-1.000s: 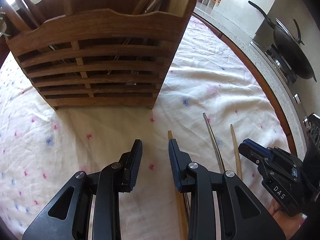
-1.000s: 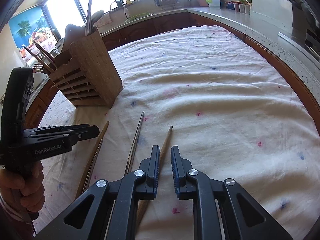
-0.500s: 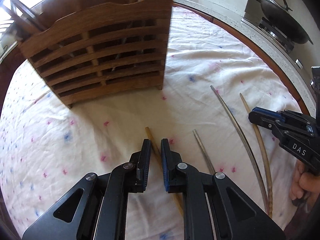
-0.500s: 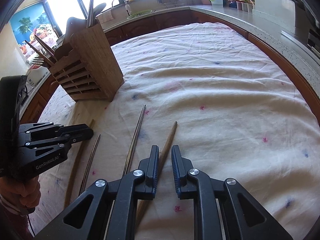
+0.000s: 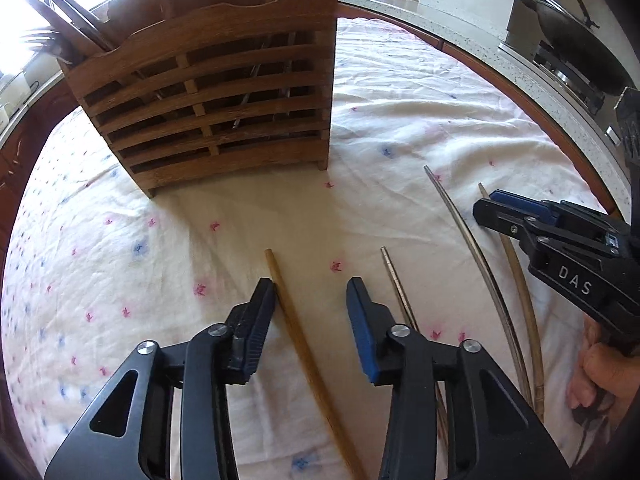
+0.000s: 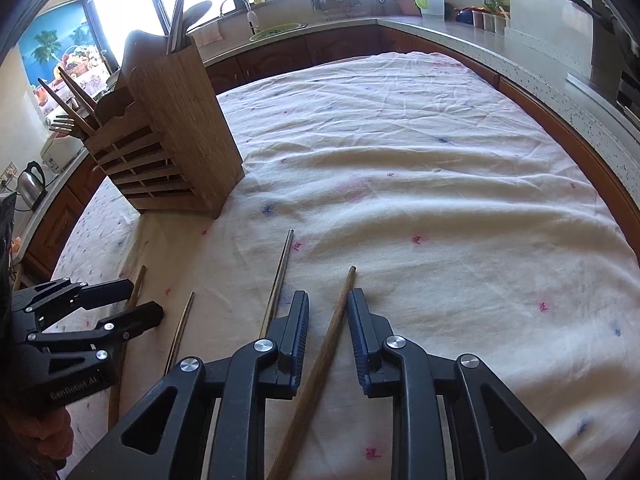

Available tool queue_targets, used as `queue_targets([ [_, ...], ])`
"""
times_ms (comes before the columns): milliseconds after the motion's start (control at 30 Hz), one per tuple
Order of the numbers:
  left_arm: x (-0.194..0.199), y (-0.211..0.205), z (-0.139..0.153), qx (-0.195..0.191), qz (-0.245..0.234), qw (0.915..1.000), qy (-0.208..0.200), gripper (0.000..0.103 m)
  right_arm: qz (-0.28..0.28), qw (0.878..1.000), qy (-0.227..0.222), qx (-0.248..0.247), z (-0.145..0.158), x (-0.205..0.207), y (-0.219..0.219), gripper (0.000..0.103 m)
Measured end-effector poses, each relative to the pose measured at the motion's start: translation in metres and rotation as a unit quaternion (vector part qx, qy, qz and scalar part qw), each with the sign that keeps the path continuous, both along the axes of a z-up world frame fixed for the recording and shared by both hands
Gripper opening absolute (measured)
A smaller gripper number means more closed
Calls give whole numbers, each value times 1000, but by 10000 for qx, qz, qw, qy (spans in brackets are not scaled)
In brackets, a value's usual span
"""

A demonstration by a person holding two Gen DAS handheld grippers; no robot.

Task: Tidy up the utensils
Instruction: 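Grasp a wooden chopstick with the left tool while the right tool grasps another, then lift both held chopsticks upright and carry them over the holder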

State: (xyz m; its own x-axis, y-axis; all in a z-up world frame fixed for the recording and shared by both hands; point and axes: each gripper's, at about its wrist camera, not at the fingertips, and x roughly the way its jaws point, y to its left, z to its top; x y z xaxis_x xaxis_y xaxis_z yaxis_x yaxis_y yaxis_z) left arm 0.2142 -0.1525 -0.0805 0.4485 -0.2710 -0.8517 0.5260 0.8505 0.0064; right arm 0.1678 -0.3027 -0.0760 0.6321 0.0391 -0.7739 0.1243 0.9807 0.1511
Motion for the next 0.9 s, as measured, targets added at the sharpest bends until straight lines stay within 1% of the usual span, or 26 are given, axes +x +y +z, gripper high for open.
queue_targets([
  [33, 0, 0, 0, 0, -4, 10000, -26, 18, 5, 10000, -9, -28, 0, 1, 0, 22],
  [67, 1, 1, 0, -9, -3, 10000, -34, 11, 9, 10000, -1, -94, 0, 1, 1, 18],
  [100, 1, 3, 1, -63, -3, 10000, 7, 8, -13, 9998, 16, -189, 0, 2, 1, 15],
  [133, 2, 9, 2, -134, 9, 9999, 57, 6, -20, 9999, 8, -152, 0, 2, 0, 10],
  [267, 0, 35, 10, -280, 111, 9995, 79, 5, -35, 9995, -68, 292, 3, -5, -8, 7],
  [300, -2, 41, 14, -371, 145, 9992, 81, 5, -7, 9991, -136, 408, 6, -8, -8, 7],
  [400, -9, 59, 31, -707, 241, 9972, 43, 5, 47, 9983, -343, 478, 22, -18, -4, 6],
  [600, -27, 94, 82, -1320, 359, 9901, -328, 5, 249, 9939, -931, 545, 73, -38, 7, 5],
  [767, -35, 116, 119, -1675, 412, 9829, -642, 5, 442, 9864, -1475, 581, 120, -53, 18, 5],
  [900, -39, 131, 142, -1870, 467, 9772, -894, 5, 559, 9794, -1858, 557, 152, -63, 26, 5],
])
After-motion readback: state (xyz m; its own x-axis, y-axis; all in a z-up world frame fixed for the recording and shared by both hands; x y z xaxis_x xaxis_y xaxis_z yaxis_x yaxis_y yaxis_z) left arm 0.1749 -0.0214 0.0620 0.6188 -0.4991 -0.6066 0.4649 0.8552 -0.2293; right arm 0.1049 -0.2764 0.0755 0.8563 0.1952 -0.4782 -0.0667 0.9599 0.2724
